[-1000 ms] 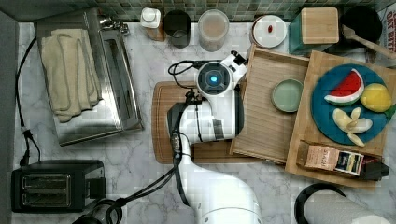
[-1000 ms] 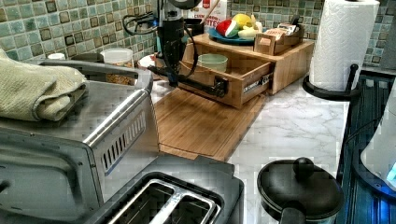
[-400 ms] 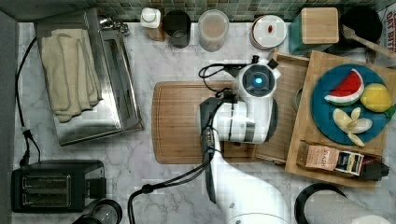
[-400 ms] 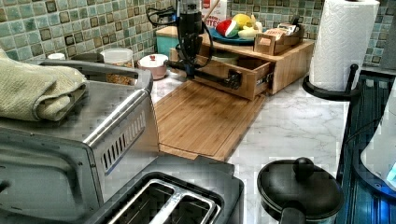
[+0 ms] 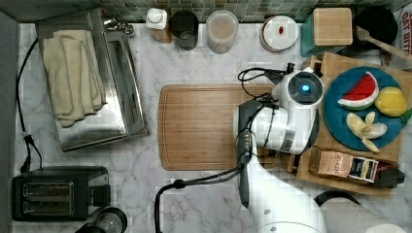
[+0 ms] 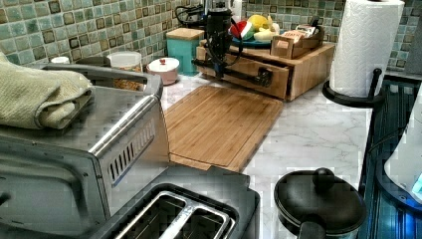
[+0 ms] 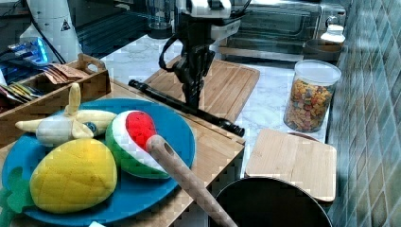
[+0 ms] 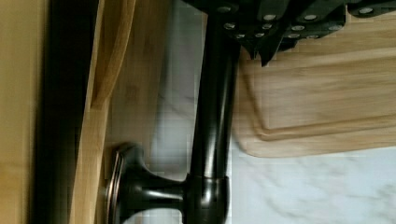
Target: Close the drawer.
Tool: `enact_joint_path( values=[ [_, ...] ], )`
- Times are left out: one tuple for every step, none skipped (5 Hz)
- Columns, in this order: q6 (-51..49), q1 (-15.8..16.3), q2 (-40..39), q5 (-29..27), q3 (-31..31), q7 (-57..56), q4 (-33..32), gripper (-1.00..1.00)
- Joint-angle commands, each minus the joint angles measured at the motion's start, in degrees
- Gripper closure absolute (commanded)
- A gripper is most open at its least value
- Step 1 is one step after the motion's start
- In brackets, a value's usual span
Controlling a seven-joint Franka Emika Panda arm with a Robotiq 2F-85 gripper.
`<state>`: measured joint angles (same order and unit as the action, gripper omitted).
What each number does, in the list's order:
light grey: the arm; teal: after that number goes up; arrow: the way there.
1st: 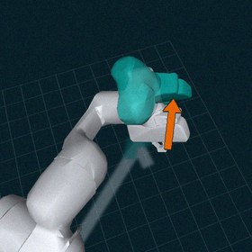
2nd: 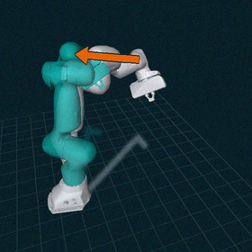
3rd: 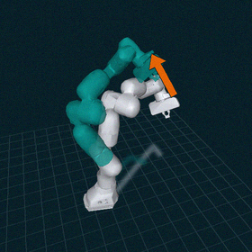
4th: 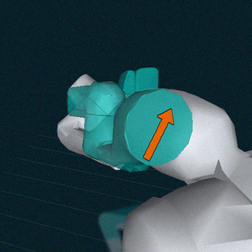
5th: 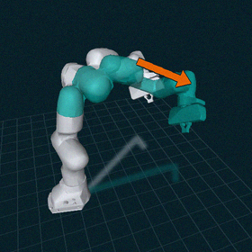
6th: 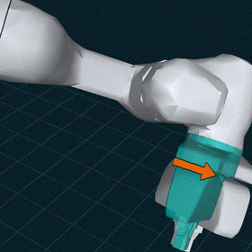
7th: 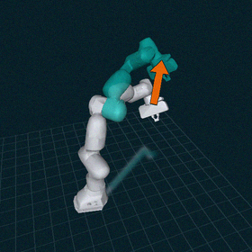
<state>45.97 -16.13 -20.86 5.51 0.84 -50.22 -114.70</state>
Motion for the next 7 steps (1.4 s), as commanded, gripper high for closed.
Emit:
enact_joint_path(
  values=[
    [-4.22, -9.79, -3.16, 4.05, 8.92, -8.97, 7.17, 1.0],
    [0.85, -10.07, -1.08, 2.02, 8.68, -11.84, 3.56, 1.0],
    [0.87, -9.84, -1.08, 1.9, 8.91, -11.9, 3.56, 1.0],
    [0.88, -9.55, -1.1, 1.73, 9.21, -12.0, 3.56, 1.0],
    [0.85, -9.86, -1.08, 1.91, 8.89, -11.91, 3.56, 1.0],
    [0.86, -9.87, -1.08, 1.91, 8.88, -11.9, 3.57, 1.0],
    [0.95, -7.67, -1.24, 0.63, 11.21, -12.76, 3.53, 1.0]
  ],
)
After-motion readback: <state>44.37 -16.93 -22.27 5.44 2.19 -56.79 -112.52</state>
